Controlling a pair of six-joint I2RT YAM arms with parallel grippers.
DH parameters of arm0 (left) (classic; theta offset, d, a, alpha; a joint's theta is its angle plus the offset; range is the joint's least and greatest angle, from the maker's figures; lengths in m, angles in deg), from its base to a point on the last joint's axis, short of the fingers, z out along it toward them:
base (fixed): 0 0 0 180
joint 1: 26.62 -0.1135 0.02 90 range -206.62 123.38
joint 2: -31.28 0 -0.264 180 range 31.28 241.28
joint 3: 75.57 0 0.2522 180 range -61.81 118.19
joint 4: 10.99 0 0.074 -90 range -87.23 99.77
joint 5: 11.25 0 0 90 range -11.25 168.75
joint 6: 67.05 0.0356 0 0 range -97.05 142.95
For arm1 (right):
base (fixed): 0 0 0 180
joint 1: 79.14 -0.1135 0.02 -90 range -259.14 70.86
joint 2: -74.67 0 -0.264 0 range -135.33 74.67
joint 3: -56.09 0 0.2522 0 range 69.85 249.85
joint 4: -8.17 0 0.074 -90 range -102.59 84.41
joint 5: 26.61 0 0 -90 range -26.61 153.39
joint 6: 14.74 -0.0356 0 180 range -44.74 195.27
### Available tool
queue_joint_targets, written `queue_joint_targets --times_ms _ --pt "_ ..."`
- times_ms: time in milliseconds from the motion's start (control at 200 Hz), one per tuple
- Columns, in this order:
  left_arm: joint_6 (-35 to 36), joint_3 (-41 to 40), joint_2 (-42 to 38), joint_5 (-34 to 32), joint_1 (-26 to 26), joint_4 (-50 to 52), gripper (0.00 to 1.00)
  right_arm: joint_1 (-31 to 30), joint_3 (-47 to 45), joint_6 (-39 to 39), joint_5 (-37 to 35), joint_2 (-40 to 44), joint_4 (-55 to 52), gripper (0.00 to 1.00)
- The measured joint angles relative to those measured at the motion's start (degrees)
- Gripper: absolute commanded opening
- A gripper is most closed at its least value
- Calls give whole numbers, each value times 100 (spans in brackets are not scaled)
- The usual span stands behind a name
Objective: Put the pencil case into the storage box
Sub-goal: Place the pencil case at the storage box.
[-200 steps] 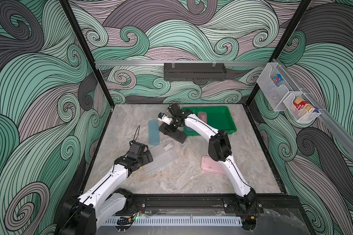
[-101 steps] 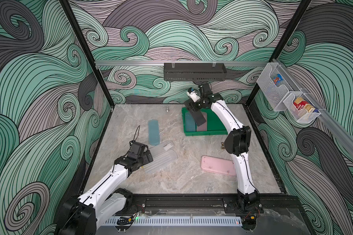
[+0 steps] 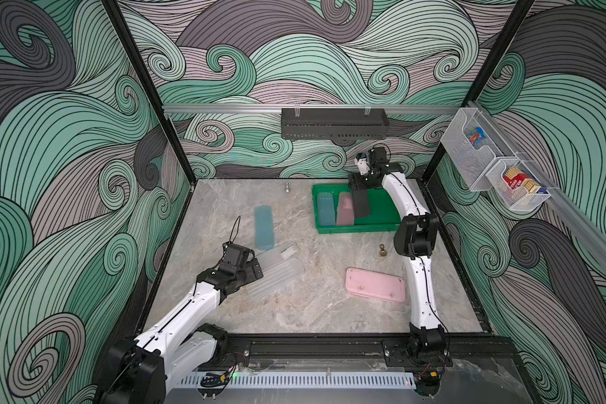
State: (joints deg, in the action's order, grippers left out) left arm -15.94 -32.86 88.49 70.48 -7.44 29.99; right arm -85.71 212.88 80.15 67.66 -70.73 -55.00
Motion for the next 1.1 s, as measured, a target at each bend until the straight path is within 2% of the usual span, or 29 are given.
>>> queue_joint_targets --times_ms 275,630,775,846,1096 --pt "37 0 74 70 0 11 99 -9 -876 -63 -151 2 -11 68" --pt "59 0 74 107 0 11 99 87 -1425 -181 -337 337 46 69" --pt "63 0 74 109 0 11 99 107 -1567 -232 -376 389 55 81" --pt "68 0 74 109 0 11 99 120 -1648 -275 -393 398 42 99" --pt "68 0 72 109 0 13 99 219 -1891 -249 -424 586 11 99"
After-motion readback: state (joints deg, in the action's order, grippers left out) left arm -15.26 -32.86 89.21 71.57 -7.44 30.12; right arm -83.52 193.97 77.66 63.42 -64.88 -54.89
